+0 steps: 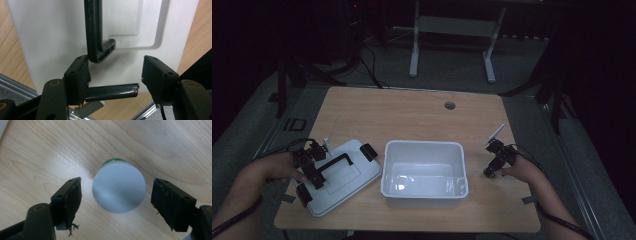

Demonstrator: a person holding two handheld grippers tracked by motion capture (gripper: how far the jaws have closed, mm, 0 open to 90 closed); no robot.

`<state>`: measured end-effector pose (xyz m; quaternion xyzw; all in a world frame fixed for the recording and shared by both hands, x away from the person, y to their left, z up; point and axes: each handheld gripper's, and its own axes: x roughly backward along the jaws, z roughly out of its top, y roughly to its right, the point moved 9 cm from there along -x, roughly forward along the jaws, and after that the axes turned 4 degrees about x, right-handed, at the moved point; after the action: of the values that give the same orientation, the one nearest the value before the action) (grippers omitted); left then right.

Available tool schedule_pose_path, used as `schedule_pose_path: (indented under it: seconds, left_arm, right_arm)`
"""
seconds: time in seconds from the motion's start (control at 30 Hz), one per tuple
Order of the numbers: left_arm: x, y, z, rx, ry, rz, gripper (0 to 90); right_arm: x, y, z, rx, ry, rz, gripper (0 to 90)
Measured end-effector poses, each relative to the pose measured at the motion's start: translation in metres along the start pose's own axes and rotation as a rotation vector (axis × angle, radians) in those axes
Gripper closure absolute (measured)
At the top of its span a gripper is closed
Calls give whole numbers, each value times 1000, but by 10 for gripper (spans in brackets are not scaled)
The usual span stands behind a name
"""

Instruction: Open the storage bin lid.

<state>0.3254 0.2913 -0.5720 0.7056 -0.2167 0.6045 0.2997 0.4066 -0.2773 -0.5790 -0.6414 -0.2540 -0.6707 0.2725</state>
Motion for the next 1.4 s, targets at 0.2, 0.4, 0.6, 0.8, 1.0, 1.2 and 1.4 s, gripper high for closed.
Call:
schedule_pose_path:
  seconds: [0.2,0.4,0.6,0.8,1.0,1.2,1.4]
  left_arm:
    - [-1,0,1,-4,-8,3,385]
    - [-3,0,0,-1,-6,-9,385]
    - [0,0,0,-1,-2,-3,385]
    - [2,0,0,-4,-4,2,385]
    - [1,1,1,-3,-1,3,386]
    - [2,2,2,-10,-1,2,386]
    - [2,2,1,-7,-3,4,386]
  right_arm:
    - [-4,3,2,3,-30,-19,370]
    - [-2,4,1,46,-48,-23,495]
    - [8,-3,-3,123,-42,-18,498]
    - [23,-13,-9,203,-33,-22,498]
    - [41,-21,-11,297,7,-67,499]
    - [53,-37,-18,421,-8,-14,498]
    - [64,-49,-25,519,-51,0,498]
